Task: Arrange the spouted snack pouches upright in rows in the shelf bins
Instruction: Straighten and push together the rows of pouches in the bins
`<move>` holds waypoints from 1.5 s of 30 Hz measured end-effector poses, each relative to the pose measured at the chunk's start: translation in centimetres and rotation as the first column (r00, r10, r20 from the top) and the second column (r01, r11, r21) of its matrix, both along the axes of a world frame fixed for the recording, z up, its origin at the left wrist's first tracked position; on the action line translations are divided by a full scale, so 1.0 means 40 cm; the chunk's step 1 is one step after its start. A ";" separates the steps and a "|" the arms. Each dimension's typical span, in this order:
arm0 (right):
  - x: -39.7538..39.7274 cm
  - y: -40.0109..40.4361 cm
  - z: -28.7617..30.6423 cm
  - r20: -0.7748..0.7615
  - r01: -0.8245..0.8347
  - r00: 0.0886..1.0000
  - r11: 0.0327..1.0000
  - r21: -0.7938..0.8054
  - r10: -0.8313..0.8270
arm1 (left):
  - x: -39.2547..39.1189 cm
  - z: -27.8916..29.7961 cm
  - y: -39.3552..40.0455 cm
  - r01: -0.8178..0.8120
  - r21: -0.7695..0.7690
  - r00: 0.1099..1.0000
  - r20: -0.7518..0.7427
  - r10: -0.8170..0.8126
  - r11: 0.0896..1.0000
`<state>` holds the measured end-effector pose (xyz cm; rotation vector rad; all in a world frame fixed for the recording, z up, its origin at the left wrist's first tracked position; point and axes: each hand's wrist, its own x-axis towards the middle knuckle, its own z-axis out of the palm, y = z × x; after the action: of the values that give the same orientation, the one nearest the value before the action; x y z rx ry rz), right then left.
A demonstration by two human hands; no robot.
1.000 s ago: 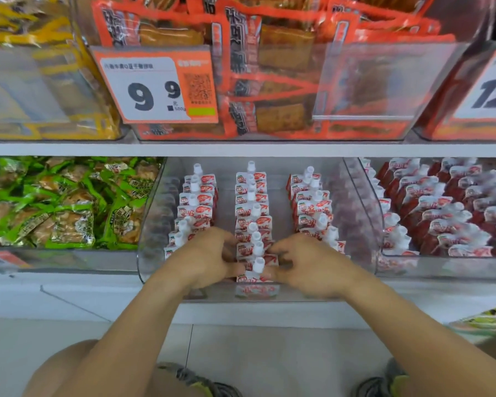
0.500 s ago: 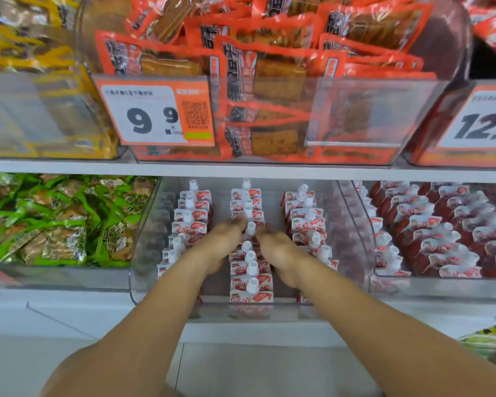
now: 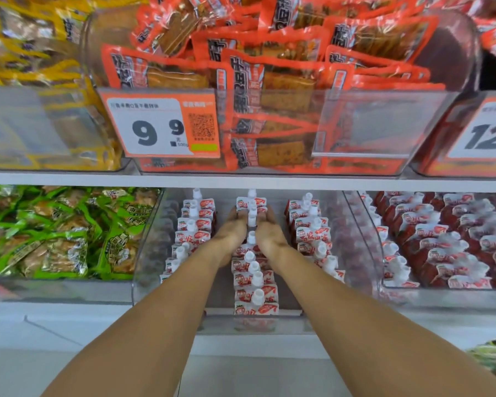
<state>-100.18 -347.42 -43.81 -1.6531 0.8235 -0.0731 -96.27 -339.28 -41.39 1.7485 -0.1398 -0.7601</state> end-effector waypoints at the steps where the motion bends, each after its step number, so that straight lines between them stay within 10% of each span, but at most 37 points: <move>1: -0.006 0.002 0.006 0.000 -0.005 1.000 1.000 0.009 0.005 | 0.002 -0.001 0.003 -0.002 0.003 1.000 -0.007 0.002 1.000; 6: -0.087 -0.004 0.124 -0.041 -0.174 0.985 0.966 -0.190 0.169 | -0.022 0.053 0.029 0.044 0.089 0.998 0.037 -0.047 0.995; 10: -0.283 -0.010 0.215 0.011 -0.269 0.936 0.734 -0.624 0.353 | -0.113 0.118 0.114 0.142 0.296 0.953 0.216 -0.211 0.944; 18: -0.499 -0.035 0.149 -0.253 -0.368 0.908 0.349 -0.862 0.333 | -0.254 0.133 0.168 0.379 0.392 0.850 0.211 -0.483 0.838; 28: -0.573 -0.055 0.110 -0.260 -0.302 0.860 0.028 -0.953 0.440 | -0.340 0.108 0.317 0.032 0.727 0.358 0.633 -0.686 0.686; 35: -0.594 -0.056 0.067 -0.130 -0.174 0.884 0.059 -0.983 0.450 | -0.341 0.002 0.329 -0.072 0.541 0.252 0.823 -0.509 0.838; 45: -0.527 -0.037 0.047 -0.057 -0.086 0.892 0.046 -0.995 0.449 | -0.321 0.014 0.310 -0.064 0.404 0.320 0.874 -0.365 0.912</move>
<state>-121.27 -348.92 -41.92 -3.0317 0.0466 -0.7579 -109.12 -326.87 -40.83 2.3927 -1.0598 0.2913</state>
